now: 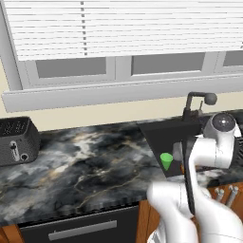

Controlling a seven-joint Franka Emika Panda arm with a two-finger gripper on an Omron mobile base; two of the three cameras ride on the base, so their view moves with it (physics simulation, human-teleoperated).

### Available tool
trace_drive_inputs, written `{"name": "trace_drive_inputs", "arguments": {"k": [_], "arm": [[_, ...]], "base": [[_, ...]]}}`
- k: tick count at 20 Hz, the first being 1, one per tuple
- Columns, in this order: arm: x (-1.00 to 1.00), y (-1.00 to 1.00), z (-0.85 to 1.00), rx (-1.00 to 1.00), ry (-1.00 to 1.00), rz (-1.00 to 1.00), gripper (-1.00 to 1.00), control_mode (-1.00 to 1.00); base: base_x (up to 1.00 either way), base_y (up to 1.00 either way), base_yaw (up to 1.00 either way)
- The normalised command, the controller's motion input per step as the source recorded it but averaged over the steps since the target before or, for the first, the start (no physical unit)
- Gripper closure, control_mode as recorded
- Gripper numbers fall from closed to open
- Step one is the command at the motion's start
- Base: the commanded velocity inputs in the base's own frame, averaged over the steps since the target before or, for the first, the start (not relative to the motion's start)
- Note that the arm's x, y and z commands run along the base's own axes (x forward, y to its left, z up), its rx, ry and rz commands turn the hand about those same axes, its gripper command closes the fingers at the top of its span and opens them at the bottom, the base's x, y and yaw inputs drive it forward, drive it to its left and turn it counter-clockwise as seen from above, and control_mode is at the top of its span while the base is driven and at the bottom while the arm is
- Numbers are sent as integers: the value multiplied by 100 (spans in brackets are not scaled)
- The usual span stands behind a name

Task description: Pick the cup and glass cup and place them in the sink. Then turn on the water.

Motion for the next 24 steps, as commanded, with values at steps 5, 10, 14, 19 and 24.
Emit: {"name": "trace_drive_inputs", "arguments": {"k": [5,10,14,19,24], "arm": [[-34,0,99,4,27,11,-100,-100],[-41,22,59,5,33,16,-100,-100],[-18,62,-36,12,14,18,-100,-100],[-7,50,-72,13,5,1,-100,-100],[7,2,-19,11,0,-28,-100,-100]], "base": [[0,0,0],[0,0,0],[0,0,0],[0,0,0],[0,0,0]]}}
